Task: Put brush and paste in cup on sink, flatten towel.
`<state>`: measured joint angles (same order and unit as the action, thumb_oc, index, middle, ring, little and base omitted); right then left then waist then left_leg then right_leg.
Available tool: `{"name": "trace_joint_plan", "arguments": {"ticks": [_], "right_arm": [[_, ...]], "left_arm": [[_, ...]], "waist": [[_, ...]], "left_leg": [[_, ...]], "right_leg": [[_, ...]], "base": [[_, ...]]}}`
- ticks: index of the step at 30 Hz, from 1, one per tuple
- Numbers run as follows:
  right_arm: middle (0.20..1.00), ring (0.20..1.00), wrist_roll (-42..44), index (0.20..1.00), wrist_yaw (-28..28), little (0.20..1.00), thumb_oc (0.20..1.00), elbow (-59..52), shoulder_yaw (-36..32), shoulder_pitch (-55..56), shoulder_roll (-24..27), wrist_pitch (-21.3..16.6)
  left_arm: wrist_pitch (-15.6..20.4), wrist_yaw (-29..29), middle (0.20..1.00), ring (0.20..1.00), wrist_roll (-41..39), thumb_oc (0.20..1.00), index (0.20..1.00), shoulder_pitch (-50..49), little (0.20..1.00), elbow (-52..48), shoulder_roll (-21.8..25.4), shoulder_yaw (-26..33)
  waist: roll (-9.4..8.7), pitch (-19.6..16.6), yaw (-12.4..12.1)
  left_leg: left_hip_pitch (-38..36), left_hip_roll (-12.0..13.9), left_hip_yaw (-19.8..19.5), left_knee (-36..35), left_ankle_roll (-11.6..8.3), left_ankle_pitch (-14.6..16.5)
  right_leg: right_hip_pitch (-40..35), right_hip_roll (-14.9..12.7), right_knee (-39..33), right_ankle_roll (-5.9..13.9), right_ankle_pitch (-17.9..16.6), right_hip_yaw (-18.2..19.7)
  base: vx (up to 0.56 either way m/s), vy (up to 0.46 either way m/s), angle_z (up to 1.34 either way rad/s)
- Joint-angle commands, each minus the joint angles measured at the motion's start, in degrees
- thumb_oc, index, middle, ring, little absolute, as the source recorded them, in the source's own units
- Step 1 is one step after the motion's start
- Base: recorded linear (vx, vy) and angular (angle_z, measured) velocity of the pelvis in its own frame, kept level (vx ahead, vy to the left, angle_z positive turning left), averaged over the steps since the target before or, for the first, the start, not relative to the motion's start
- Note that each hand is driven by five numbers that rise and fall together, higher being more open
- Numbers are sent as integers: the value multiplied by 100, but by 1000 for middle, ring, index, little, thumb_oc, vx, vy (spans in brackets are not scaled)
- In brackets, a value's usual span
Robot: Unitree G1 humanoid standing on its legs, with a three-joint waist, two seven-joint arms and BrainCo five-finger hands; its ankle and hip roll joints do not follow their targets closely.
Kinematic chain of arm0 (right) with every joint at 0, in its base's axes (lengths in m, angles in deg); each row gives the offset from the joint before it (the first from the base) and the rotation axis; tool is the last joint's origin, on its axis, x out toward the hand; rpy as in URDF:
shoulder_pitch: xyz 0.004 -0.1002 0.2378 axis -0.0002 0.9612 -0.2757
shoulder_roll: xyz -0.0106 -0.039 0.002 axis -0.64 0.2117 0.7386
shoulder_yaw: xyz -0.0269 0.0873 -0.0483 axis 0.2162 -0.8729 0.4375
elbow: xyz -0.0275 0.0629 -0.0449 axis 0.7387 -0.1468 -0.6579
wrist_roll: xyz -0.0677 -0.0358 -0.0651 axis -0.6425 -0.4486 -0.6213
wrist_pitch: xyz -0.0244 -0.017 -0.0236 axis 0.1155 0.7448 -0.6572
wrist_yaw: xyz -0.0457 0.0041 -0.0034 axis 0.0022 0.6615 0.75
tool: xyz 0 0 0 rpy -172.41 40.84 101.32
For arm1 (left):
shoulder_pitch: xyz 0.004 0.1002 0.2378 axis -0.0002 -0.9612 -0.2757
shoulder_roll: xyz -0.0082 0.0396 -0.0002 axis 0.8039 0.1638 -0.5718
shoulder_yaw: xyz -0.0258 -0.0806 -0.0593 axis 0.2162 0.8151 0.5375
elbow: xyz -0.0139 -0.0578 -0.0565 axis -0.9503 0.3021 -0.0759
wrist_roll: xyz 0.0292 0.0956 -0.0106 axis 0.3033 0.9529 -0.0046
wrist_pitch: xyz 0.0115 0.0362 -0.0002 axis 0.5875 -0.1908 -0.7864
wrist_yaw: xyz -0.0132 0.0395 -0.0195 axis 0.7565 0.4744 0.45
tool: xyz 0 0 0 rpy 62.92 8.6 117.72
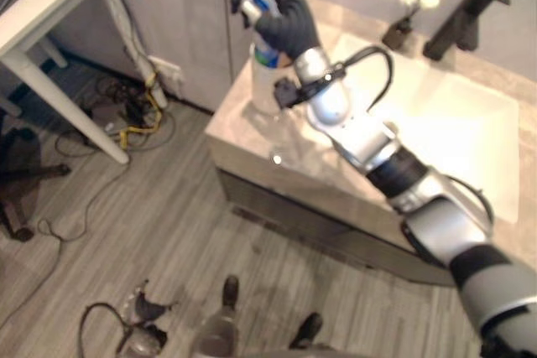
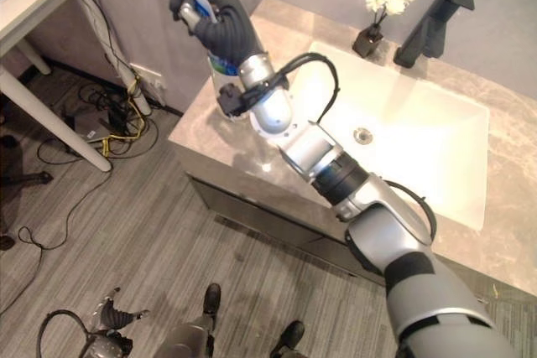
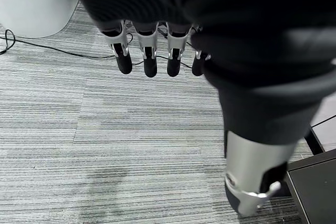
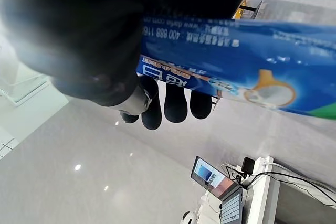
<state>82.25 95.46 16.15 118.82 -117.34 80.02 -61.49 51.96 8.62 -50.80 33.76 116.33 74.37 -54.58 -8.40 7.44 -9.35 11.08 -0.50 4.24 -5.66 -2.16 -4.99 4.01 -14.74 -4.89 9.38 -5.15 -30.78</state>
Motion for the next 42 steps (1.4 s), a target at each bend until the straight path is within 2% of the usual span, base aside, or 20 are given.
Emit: {"name": "trace_joint_plan", "arguments": {"ticks": [1, 2, 19, 21, 22, 23, 24, 25, 26, 29, 32, 34, 35, 38, 39, 40, 42], "right_arm": [[507, 507, 61, 507, 61, 507, 507, 338, 37, -812, 64, -277], [1000, 1000, 19, 1000, 91, 1000, 1000, 353, 27, -812, 65, -257], [1000, 1000, -703, 1000, 543, 1000, 1000, 731, -211, -832, -46, -188], [1000, 1000, -1118, 1000, 930, 1000, 1000, 596, -409, -805, 10, -243], [1000, 1000, -1128, 1000, 938, 1000, 1000, 586, -413, -797, 13, -238], [1000, 1000, -1492, 1000, 1219, 1000, 1000, 348, -615, -702, 108, -248], [1000, 1000, -1493, 1000, 1220, 1000, 1000, 345, -616, -700, 109, -246], [1000, 1000, -1994, 1000, 1440, 1000, 1000, 6, -878, -595, 290, -220], [1000, 1000, -2267, 1000, 1609, 1000, 1000, -229, -1007, -588, 434, -178], [1000, 1000, -2643, 1000, 1783, 1000, 1000, -480, -1283, -504, 503, -100], [1000, 1000, -2780, 1000, 1949, 1000, 1000, -932, -1677, -287, 783, -149], [1000, 1000, -2727, 1000, 1933, 1000, 1000, -1054, -1797, -125, 777, -152], [1000, 1000, -2954, 1000, 2019, 1000, 1000, -1506, -2136, 309, 1219, -131], [1000, 1000, -3112, 1000, 2020, 1000, 1000, -1725, -2256, 532, 1324, -79], [1000, 1000, -3418, 1000, 1982, 1000, 1000, -2039, -2586, 1216, 1755, -46], [1000, 1000, -3414, 1000, 2013, 1000, 1000, -2035, -2809, 1552, 1812, -74], [1000, 1000, -3215, 1000, 2091, 1000, 1000, -2342, -3969, 3436, 1726, -193]], "left_arm": [[-4, 90, 1000, 1000, -14, 1000, 1000, 122, 1000, 297, 147, -117], [-6, 92, 1000, 1000, -9, 1000, 1000, 117, 1000, 304, 145, -116], [23, 106, 1000, 1000, 67, 1000, 1000, 156, 1000, 288, 146, -235], [32, 113, 1000, 1000, 112, 1000, 1000, 230, 1000, 294, 133, -288], [32, 114, 1000, 1000, 112, 1000, 1000, 233, 1000, 296, 135, -292], [51, 115, 1000, 1000, 171, 1000, 1000, 284, 1000, 229, 144, -361], [51, 115, 1000, 1000, 171, 1000, 1000, 284, 1000, 228, 145, -362], [97, 89, 1000, 1000, 301, 1000, 1000, 370, 1000, 177, 161, -436], [109, 34, 1000, 1000, 396, 1000, 1000, 376, 1000, 138, 166, -541], [116, -78, 1000, 1000, 514, 1000, 1000, 297, 1000, 154, 140, -648], [66, -168, 1000, 1000, 524, 1000, 1000, 221, 1000, 248, 66, -601], [64, -190, 1000, 1000, 501, 1000, 1000, 200, 1000, 268, 33, -592], [35, -244, 1000, 1000, 499, 1000, 1000, 144, 1000, 292, -52, -473], [35, -264, 1000, 1000, 493, 1000, 1000, 105, 1000, 273, -63, -427], [93, -424, 1000, 1000, 463, 1000, 1000, 14, 1000, 254, -173, -299], [148, -522, 1000, 1000, 375, 1000, 1000, -90, 1000, 157, -222, -273], [235, -816, 1000, 1000, 57, 1000, 1000, -207, 1000, -133, -280, -63]], "waist": [[3, 48, -105], [7, 50, -104], [40, 48, -176], [70, 36, -205], [68, 39, -208], [97, 30, -240], [96, 30, -241], [131, -1, -252], [147, -31, -228], [201, -121, -194], [294, -217, -33], [316, -248, -6], [390, -325, 186], [415, -368, 212], [496, -415, 444], [533, -431, 502], [660, -409, 812]], "left_leg": [[-83, -48, -210, 66, 225, 533], [-84, -47, -210, 66, 224, 531], [-98, -29, -211, 66, 204, 507], [-116, -28, -221, 66, 193, 508], [-118, -28, -222, 66, 193, 508], [-139, -23, -221, 66, 182, 514], [-140, -23, -221, 66, 182, 514], [-178, -16, -204, 66, 172, 529], [-181, -37, -147, 66, 223, 484], [-383, 15, 116, 66, 264, 532], [-671, 93, 482, 66, 274, 623], [-742, 115, 578, 66, 282, 638], [-894, 174, 778, 66, 269, 694], [-945, 193, 870, 66, 271, 705], [-1134, 262, 1095, 66, 249, 725], [-1214, 290, 1152, 66, 251, 762], [-1391, 375, 1204, 66, 215, 780]], "right_leg": [[-155, -106, -11, 274, -408, 287], [-156, -107, -11, 271, -409, 290], [-169, -85, -11, 286, -439, 273], [-207, -94, -11, 295, -429, 259], [-210, -94, -11, 295, -428, 258], [-244, -104, -11, 302, -415, 228], [-245, -104, -11, 302, -415, 228], [-297, -121, -11, 324, -420, 201], [-285, -153, -11, 279, -478, 153], [-309, -156, -11, 281, -529, 319], [-346, -114, -11, 267, -469, 565], [-346, -104, -11, 243, -439, 643], [-352, -69, -11, 227, -337, 794], [-329, -51, -11, 203, -306, 885], [-331, 28, -11, 174, -235, 1115], [-367, 48, -11, 162, -191, 1157], [-518, 146, -11, 95, -88, 1233]], "base": [[0, 0, 0], [0, 0, 0], [-15, -1, 0], [-40, -6, 0], [-36, -14, 0], [0, 0, 0], [-39, -27, 1], [-68, 3, 0], [-76, 1, 4], [-29, 7, -4], [-25, -4, -60], [-18, -26, -76], [-18, -34, -63], [-9, -37, -56], [6, -100, -69], [25, -170, -63], [31, -168, -66]]}}
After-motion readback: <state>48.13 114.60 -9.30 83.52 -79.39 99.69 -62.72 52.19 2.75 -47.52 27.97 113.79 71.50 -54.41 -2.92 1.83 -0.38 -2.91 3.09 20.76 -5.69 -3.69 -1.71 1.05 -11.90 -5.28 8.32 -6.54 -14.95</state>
